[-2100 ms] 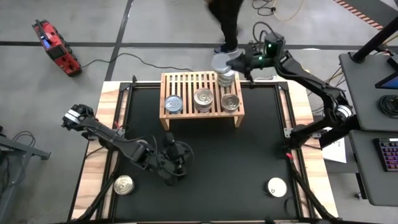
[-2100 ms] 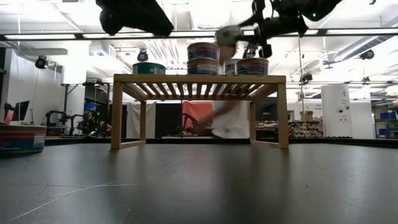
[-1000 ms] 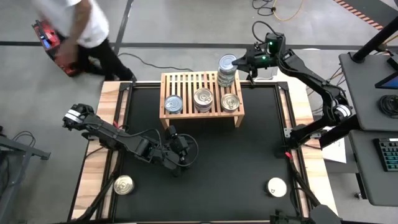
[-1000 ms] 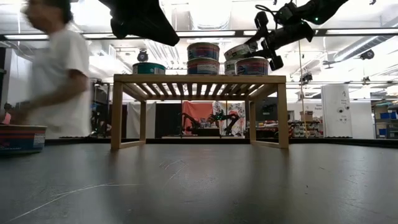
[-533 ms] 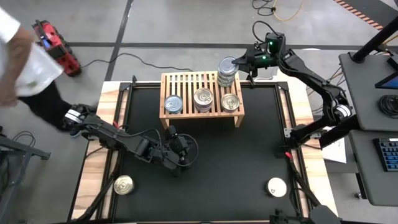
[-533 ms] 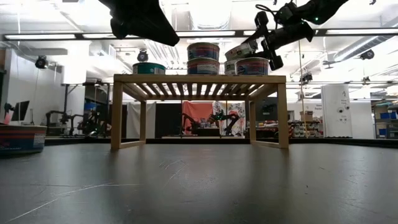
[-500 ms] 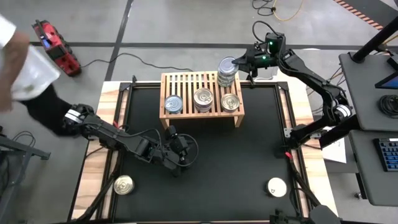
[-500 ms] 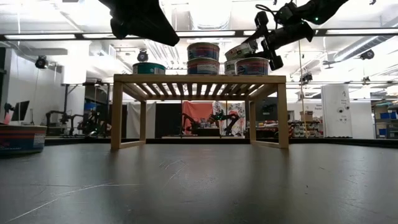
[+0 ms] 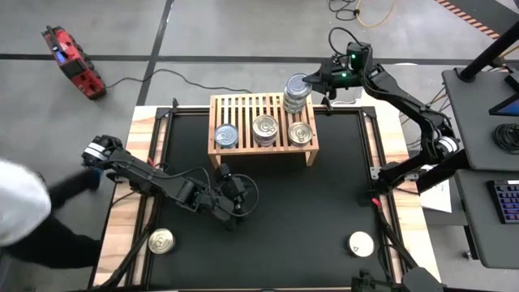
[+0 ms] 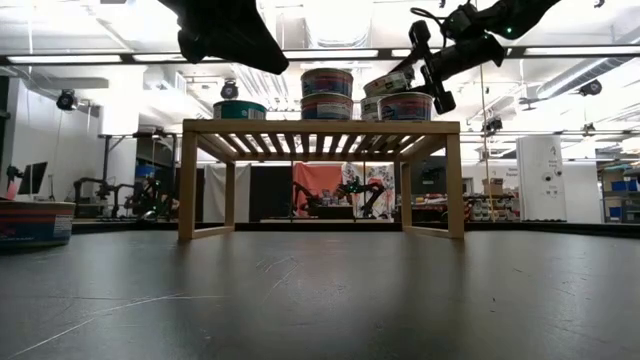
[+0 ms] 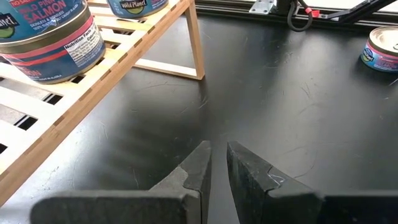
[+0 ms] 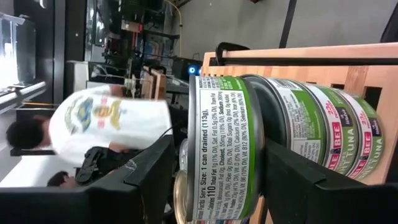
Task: Stack canned seafood by type on shelf
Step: Stack the green white tuna can on top of the green white tuna can on the shelf
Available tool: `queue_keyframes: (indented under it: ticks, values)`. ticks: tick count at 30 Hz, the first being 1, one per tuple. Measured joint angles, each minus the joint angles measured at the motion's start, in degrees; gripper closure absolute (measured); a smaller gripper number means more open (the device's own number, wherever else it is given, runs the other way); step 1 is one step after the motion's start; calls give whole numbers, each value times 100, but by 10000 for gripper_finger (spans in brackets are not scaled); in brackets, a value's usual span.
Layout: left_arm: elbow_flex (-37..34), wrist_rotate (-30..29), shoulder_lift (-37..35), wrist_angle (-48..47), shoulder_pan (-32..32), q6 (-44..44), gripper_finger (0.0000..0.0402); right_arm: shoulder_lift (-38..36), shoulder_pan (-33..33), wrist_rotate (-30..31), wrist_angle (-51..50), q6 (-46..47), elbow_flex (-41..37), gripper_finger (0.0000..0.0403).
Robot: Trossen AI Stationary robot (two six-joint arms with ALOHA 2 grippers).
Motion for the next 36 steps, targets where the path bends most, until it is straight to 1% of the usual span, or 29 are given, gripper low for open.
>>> queue_keyframes:
  ticks: [5,15,19,27,36]
  values:
    - [0,-2,0,2,2,0,365,0,0,15,0,-43,0,197]
    - [0,-9,0,2,9,-2,365,2,78,347,13,-92,0,197]
    - [0,-11,0,2,14,-2,365,2,175,571,21,-149,0,197]
    - [0,-11,0,0,26,0,365,2,203,746,18,-287,0,197]
    - [0,-11,0,1,33,-1,365,2,252,751,22,-345,0,197]
